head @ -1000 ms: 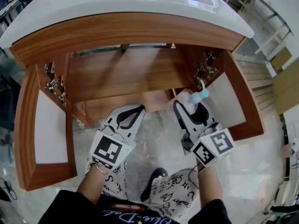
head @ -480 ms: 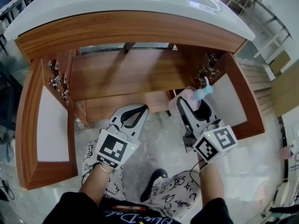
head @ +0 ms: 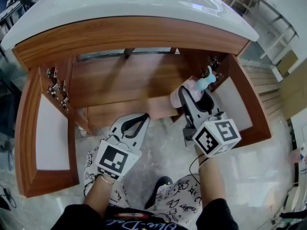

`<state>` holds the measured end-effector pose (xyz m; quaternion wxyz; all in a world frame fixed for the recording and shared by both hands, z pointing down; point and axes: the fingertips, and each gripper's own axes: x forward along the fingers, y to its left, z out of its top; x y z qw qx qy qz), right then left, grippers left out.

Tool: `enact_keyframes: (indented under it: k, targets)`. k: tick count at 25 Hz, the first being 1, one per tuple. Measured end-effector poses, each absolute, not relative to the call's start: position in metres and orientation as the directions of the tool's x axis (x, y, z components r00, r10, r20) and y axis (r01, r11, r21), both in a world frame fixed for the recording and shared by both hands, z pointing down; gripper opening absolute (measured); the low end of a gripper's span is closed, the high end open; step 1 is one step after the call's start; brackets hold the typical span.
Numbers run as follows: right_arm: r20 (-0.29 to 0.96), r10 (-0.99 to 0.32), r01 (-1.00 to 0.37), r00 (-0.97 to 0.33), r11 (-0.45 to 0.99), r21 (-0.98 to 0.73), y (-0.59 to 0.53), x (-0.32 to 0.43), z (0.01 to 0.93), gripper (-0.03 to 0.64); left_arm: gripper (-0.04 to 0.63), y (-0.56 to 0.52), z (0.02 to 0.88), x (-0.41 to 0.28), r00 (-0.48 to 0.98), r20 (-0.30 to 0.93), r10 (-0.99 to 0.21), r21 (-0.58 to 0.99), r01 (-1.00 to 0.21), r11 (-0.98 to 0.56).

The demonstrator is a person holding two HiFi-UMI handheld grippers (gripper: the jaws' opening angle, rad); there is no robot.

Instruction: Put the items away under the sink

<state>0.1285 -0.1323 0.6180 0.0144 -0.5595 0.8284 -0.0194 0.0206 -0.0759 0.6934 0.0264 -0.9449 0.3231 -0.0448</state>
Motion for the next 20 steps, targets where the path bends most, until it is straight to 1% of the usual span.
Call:
enact_keyframes:
  k: [3,8,12,20]
  targets:
    - [-0.011,-0.95,-0.95,-0.312,0.312,-0.007,-0.154,0.13,0.616,0.215,0.008,-0.074,0.693,0.023,0.794,0.07,-0.603,-0.094,-0.597,-0.797]
    - [-0.008,-0.961,-0.961,-0.275,0.276,-0.012,-0.174,0.137,0.623,0.215,0.008,-0.069,0.695,0.021,0.791,0.071,-0.608,-0.096,-0.601,-0.793]
    - [-0.019,-0.956,-0.956,-0.292,0.292,0.025,-0.181,0.133,0.619,0.215,0.008,-0.068,0.7,0.013,0.772,0.083,-0.63,-0.09,-0.623,-0.777]
    - [-0.031,-0.943,-0.944,-0.331,0.331,0.012,-0.194,0.125,0.622,0.215,0.008,-0.067,0.709,0.011,0.757,0.084,-0.647,-0.091,-0.641,-0.762]
